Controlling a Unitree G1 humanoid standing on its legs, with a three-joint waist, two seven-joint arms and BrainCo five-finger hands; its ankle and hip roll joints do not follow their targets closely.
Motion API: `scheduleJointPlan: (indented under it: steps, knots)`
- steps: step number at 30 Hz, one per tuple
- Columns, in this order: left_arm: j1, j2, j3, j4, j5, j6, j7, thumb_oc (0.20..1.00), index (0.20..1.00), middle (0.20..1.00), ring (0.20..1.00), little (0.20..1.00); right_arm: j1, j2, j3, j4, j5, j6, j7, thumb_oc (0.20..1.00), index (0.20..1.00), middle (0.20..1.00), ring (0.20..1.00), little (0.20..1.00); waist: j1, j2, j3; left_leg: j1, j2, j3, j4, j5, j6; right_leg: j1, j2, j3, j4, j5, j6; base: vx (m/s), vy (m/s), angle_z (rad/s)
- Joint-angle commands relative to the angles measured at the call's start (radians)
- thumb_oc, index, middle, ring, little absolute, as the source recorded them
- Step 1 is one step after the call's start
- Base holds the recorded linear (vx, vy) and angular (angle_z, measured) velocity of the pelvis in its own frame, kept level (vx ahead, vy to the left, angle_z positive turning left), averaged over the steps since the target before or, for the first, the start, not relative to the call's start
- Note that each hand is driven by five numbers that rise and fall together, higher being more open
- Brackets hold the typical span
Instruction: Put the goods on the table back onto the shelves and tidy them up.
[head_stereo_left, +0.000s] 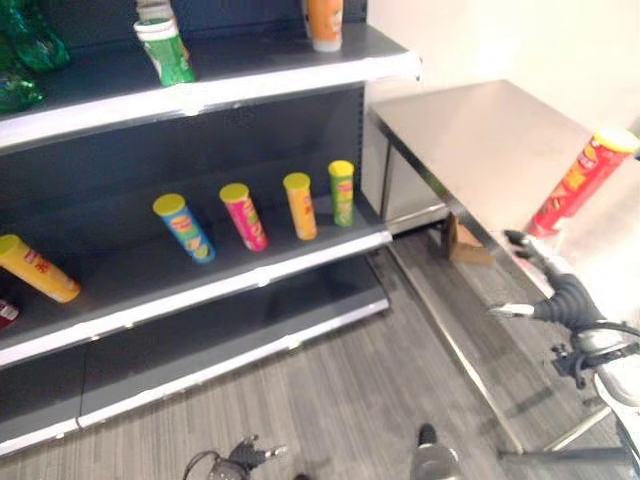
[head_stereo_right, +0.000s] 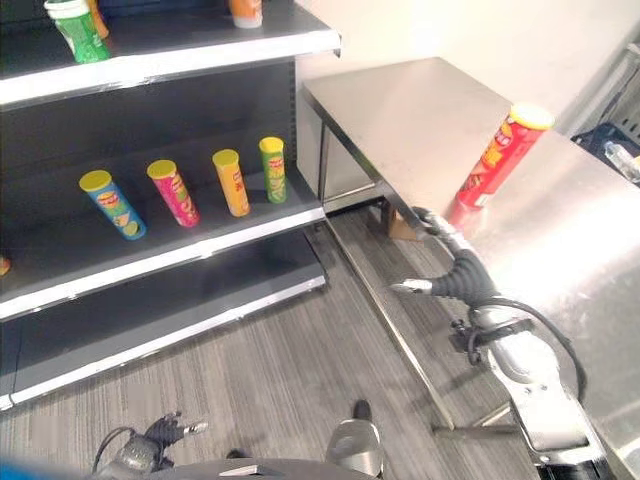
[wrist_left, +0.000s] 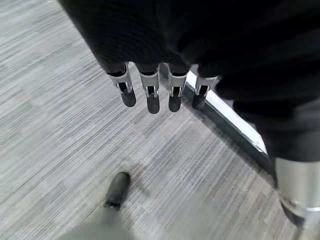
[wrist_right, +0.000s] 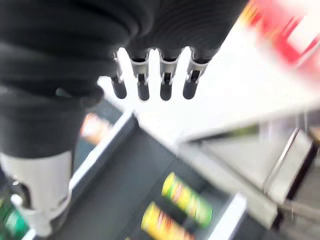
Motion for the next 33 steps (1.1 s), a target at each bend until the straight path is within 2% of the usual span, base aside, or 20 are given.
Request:
scheduleJointPlan:
  steps: [1,2,3,4,5,6,7,8,9,14,17,19,24,26,33]
  knots:
    - [-0.040,0.027,0.027,-0.019,0.027,-0.024,-0.001,1.000,1.000,1.000,1.000,1.000,-0.054,0.007,-0.093,0.015,0.039,-0.039,-0.074,1.000,1.000,1.000,1.000,1.000,-0.018,0.002,-0.040,0.032,-0.007,-0.087,0.016,-0.140,0.003,-0.106,-0.025,0.064,0.045,0.075,0.048,0.06,-0.126,-0.37]
    - [-0.031,0.028,0.038,-0.026,0.024,-0.026,-0.002,1.000,1.000,1.000,1.000,1.000,-0.037,0.008,-0.166,0.020,0.049,-0.040,-0.095,1.000,1.000,1.000,1.000,1.000,-0.011,-0.014,-0.053,0.039,-0.009,-0.084,0.017,-0.139,-0.005,-0.073,-0.021,0.050,0.000,0.056,0.048,0.06,-0.100,-0.33]
    - [-0.031,0.028,0.036,-0.026,0.024,-0.026,-0.002,1.000,1.000,1.000,1.000,1.000,-0.034,0.008,-0.168,0.019,0.050,-0.040,-0.095,1.000,1.000,1.000,1.000,1.000,-0.010,-0.014,-0.053,0.041,-0.009,-0.085,0.017,-0.139,-0.006,-0.070,-0.021,0.048,-0.002,0.056,0.048,0.00,-0.163,-0.24]
    - [-0.021,0.024,0.046,-0.022,0.025,-0.027,-0.002,1.000,1.000,1.000,1.000,1.000,-0.020,0.007,-0.211,0.022,0.059,-0.038,-0.104,1.000,1.000,1.000,1.000,1.000,-0.010,-0.026,-0.056,0.035,-0.007,-0.069,0.020,-0.114,-0.009,-0.065,-0.019,0.040,-0.014,0.057,0.045,0.00,-0.191,-0.09]
    - [-0.007,0.018,0.062,-0.018,0.018,-0.026,-0.001,1.000,1.000,1.000,1.000,1.000,0.007,-0.007,-0.292,0.035,0.056,-0.037,-0.128,1.000,1.000,1.000,1.000,1.000,-0.013,-0.030,-0.068,0.043,0.007,-0.072,0.020,-0.111,-0.018,-0.052,-0.002,0.042,-0.025,0.035,0.042,0.00,-0.191,-0.05]
    - [-0.006,0.017,0.060,-0.019,0.018,-0.026,-0.001,1.000,1.000,1.000,1.000,1.000,0.010,-0.008,-0.295,0.035,0.057,-0.037,-0.128,1.000,1.000,1.000,1.000,1.000,-0.012,-0.029,-0.068,0.043,0.007,-0.073,0.019,-0.111,-0.019,-0.051,-0.001,0.041,-0.025,0.035,0.042,0.07,-0.198,0.02]
    - [0.005,0.014,0.069,-0.022,0.013,-0.025,0.001,1.000,1.000,1.000,1.000,1.000,0.042,-0.025,-0.366,0.060,0.044,-0.031,-0.156,1.000,1.000,1.000,1.000,1.000,-0.019,-0.027,-0.076,0.044,0.023,-0.079,0.020,-0.108,-0.027,-0.042,0.013,0.038,-0.031,0.013,0.036,0.03,-0.095,0.01]
    - [0.005,0.013,0.068,-0.022,0.013,-0.024,0.001,1.000,1.000,1.000,1.000,1.000,0.044,-0.026,-0.368,0.060,0.044,-0.031,-0.156,1.000,1.000,1.000,1.000,1.000,-0.018,-0.025,-0.077,0.044,0.024,-0.080,0.020,-0.108,-0.027,-0.041,0.014,0.037,-0.031,0.013,0.035,0.04,-0.206,0.03]
    - [0.015,0.009,0.071,-0.022,0.010,-0.025,-0.002,1.000,1.000,1.000,1.000,1.000,0.072,-0.041,-0.431,0.090,0.040,-0.022,-0.173,1.000,1.000,1.000,1.000,1.000,-0.025,-0.019,-0.081,0.039,0.038,-0.088,0.021,-0.098,-0.036,-0.030,0.029,0.030,-0.040,-0.008,0.027,0.01,-0.118,-0.05]
    - [0.024,-0.004,0.048,-0.025,0.019,-0.018,-0.013,1.000,1.000,1.000,1.000,1.000,0.093,-0.063,-0.507,0.184,0.040,-0.008,-0.223,1.000,1.000,1.000,1.000,1.000,-0.024,0.010,-0.087,0.024,0.078,-0.109,0.025,-0.072,-0.055,-0.005,0.065,0.009,-0.055,-0.051,0.001,0.00,-0.141,0.04]
    - [0.019,-0.005,0.031,-0.029,0.017,-0.016,-0.014,1.000,1.000,1.000,1.000,1.000,0.066,-0.114,-0.504,0.290,0.051,-0.002,-0.263,1.000,1.000,1.000,1.000,1.000,-0.011,0.022,-0.088,0.015,0.094,-0.119,0.026,-0.056,-0.066,0.008,0.080,-0.003,-0.062,-0.065,-0.009,-0.01,-0.088,0.21]
    - [0.010,0.003,0.006,-0.038,0.011,-0.014,-0.014,1.000,1.000,1.000,1.000,1.000,0.021,-0.207,-0.465,0.411,0.055,0.014,-0.273,1.000,1.000,1.000,1.000,1.000,0.010,0.033,-0.086,0.004,0.118,-0.131,0.028,-0.031,-0.081,0.023,0.101,-0.023,-0.072,-0.082,-0.024,-0.05,-0.147,0.21]
    - [-0.002,0.018,-0.014,-0.052,-0.002,-0.016,-0.016,1.000,1.000,1.000,1.000,1.000,-0.043,-0.352,-0.409,0.577,0.019,0.024,-0.281,1.000,1.000,1.000,1.000,1.000,0.042,0.045,-0.077,-0.019,0.154,-0.160,0.036,0.005,-0.104,0.053,0.131,-0.060,-0.077,-0.115,-0.047,-0.05,-0.115,0.29]
    - [-0.004,0.028,-0.027,-0.049,-0.009,-0.013,-0.010,1.000,1.000,1.000,1.000,1.000,-0.129,-0.424,-0.340,0.676,0.042,0.024,-0.278,1.000,1.000,1.000,1.000,1.000,0.070,0.049,-0.073,-0.026,0.170,-0.173,0.043,0.023,-0.116,0.071,0.143,-0.080,-0.078,-0.130,-0.059,-0.03,-0.112,0.32]
    - [0.006,0.038,-0.030,-0.042,-0.021,-0.013,-0.011,1.000,1.000,1.000,1.000,1.000,-0.234,-0.501,-0.248,0.769,0.071,0.015,-0.247,1.000,1.000,1.000,1.000,1.000,0.101,0.053,-0.063,-0.038,0.196,-0.200,0.052,0.055,-0.133,0.101,0.163,-0.113,-0.077,-0.157,-0.082,-0.01,-0.079,0.21]
